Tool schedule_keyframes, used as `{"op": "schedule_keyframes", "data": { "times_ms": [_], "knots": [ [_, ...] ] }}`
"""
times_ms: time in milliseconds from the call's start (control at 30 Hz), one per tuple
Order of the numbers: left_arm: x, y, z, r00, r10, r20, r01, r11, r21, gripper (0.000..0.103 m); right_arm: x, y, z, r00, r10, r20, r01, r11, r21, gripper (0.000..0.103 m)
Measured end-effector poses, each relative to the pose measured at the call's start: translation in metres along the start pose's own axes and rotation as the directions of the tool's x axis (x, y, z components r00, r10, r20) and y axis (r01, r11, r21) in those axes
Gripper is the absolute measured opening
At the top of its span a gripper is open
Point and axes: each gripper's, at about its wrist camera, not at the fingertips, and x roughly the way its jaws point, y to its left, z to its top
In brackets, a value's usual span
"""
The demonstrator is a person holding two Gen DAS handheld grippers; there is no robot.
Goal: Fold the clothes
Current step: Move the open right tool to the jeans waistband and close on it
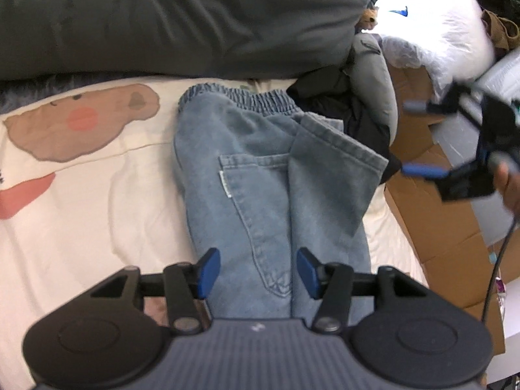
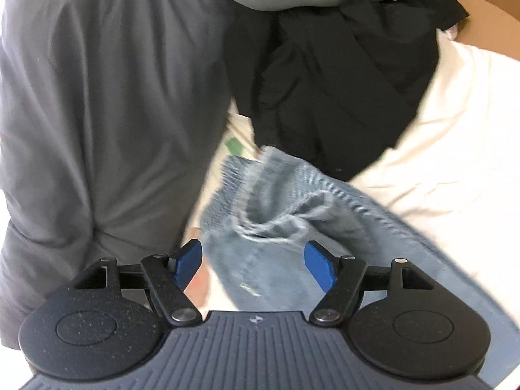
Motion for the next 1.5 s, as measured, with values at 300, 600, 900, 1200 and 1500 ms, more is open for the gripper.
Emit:
{"op": "schedule_keyframes", "data": {
  "times_ms": [300,600,900,1200,1500],
  "knots": [
    [0.011,-0.001,0.002,0.999,-0.033,0.027,0.033,0.999,-0.03,0.055,0.001,-0.027,-0.029,0.995,0.01,0.1,0.01,0.981,-0.194,0.075],
    [0.025,-0.003,0.014,1.0,-0.013,0.027,0.014,0.999,-0.034,0.056,0.008,-0.065,-0.077,0.972,0.046,0.228,0.032,0.944,-0.327,0.075],
    [0.05,-0.015,0.019,1.0,-0.021,0.015,0.021,1.0,0.004,0.057,0.034,-0.086,-0.082,0.963,0.09,0.253,0.016,0.921,-0.389,0.071],
    [0.07,-0.025,0.028,1.0,-0.029,-0.012,0.03,0.998,0.064,0.058,0.065,-0.103,-0.077,0.968,0.096,0.231,0.012,0.904,-0.426,0.064],
    [0.076,-0.025,0.027,0.999,-0.026,-0.036,0.028,0.998,0.058,0.058,0.081,-0.103,-0.065,0.974,0.123,0.192,-0.03,0.904,-0.426,0.05]
  ]
}}
